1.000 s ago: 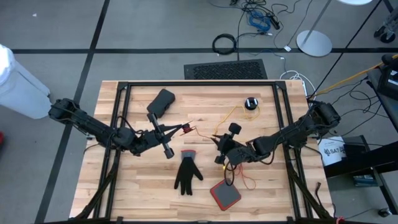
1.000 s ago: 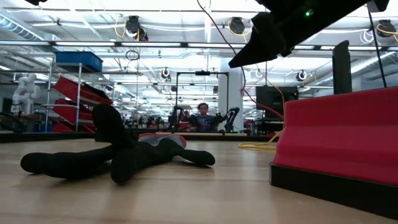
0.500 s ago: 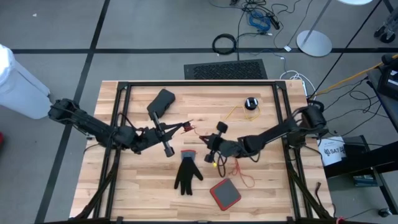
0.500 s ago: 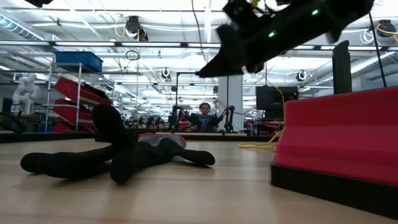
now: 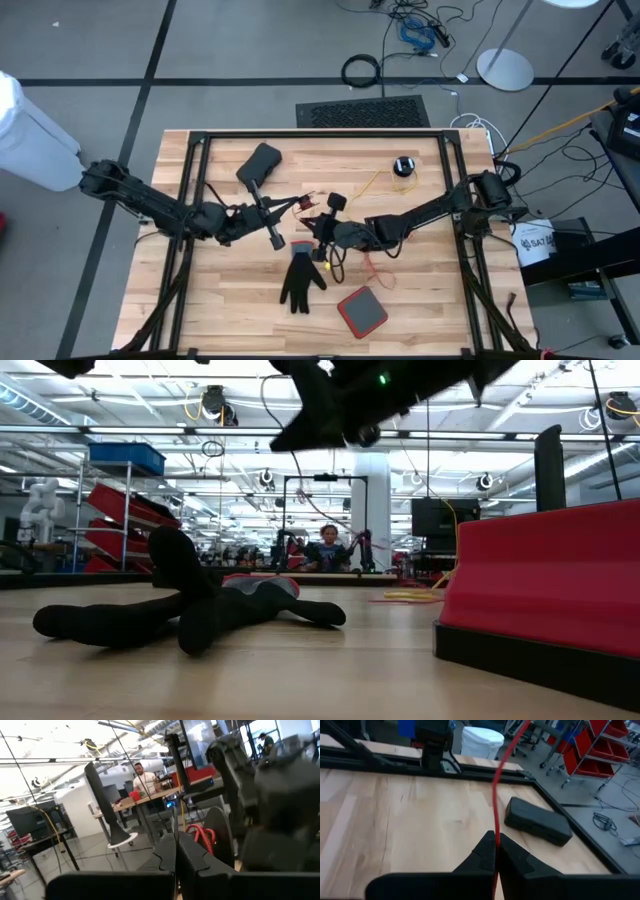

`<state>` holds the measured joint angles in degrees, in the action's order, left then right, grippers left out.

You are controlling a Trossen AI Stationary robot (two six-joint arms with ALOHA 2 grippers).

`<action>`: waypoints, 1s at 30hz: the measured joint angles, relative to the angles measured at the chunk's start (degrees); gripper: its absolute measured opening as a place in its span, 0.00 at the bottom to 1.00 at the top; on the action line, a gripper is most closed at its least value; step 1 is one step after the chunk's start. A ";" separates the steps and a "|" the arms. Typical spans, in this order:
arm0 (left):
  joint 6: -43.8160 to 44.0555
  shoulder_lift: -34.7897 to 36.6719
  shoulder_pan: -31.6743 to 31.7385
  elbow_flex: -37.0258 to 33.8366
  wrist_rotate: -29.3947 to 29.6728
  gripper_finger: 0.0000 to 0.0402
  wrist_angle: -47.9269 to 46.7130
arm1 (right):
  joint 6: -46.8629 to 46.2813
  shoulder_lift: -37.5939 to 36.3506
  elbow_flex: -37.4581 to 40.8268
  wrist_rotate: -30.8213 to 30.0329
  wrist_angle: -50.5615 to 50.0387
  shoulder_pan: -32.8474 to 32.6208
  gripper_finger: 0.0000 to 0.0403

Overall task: Coil cords
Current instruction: Coil the red wire onto the black spool

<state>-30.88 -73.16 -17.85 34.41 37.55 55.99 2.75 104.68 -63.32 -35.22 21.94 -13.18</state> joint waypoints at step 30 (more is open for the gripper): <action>-10.12 -2.21 -0.33 0.02 10.00 0.00 -13.01 | -1.08 -14.34 -4.23 -9.68 -20.79 -8.01 0.00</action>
<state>-41.00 -75.37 -18.17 34.44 47.55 42.97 1.66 90.33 -67.55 -44.90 1.14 -21.19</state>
